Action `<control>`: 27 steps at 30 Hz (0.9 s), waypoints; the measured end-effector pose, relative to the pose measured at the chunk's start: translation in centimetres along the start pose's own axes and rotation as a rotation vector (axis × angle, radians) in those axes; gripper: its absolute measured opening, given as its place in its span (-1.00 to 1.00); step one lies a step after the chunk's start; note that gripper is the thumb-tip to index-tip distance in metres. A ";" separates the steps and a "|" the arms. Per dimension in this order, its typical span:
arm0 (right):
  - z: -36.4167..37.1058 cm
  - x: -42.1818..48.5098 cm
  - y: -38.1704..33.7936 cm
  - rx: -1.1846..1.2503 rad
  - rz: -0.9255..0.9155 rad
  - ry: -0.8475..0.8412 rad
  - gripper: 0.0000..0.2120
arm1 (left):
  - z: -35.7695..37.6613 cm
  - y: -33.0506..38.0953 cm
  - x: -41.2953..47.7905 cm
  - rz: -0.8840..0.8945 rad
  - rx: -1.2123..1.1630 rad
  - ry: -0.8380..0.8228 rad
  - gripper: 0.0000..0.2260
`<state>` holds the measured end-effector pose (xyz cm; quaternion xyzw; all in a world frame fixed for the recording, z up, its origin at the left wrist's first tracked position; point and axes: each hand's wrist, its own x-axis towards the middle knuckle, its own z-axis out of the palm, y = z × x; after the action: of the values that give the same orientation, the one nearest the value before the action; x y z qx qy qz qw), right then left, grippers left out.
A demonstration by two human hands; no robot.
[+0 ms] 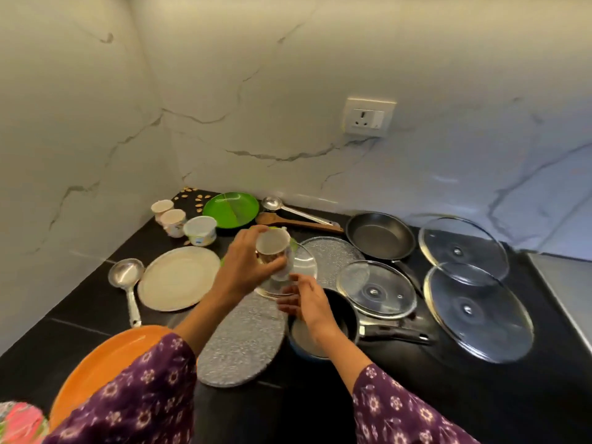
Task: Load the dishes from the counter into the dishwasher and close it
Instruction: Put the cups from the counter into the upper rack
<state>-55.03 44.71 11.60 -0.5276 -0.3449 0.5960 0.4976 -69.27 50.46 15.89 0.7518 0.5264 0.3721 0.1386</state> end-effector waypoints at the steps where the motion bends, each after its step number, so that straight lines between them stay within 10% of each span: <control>1: -1.5 -0.7 -0.4 0.092 0.022 0.030 -0.75 | 1.5 2.0 -0.3 0.038 -0.019 -0.023 -0.44; 13: -25.7 -11.7 -1.7 0.711 -0.078 0.404 -0.49 | 18.7 24.9 -7.1 0.339 -0.360 -0.318 -0.35; 27: -51.1 -33.7 6.4 0.098 -0.243 1.317 -0.56 | 40.3 39.3 -22.3 0.834 -0.079 -0.871 -0.42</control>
<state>-8.60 4.89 4.76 -0.7153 0.0010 0.1045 0.6910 -17.56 21.93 2.65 0.9723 0.0677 0.0723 0.2116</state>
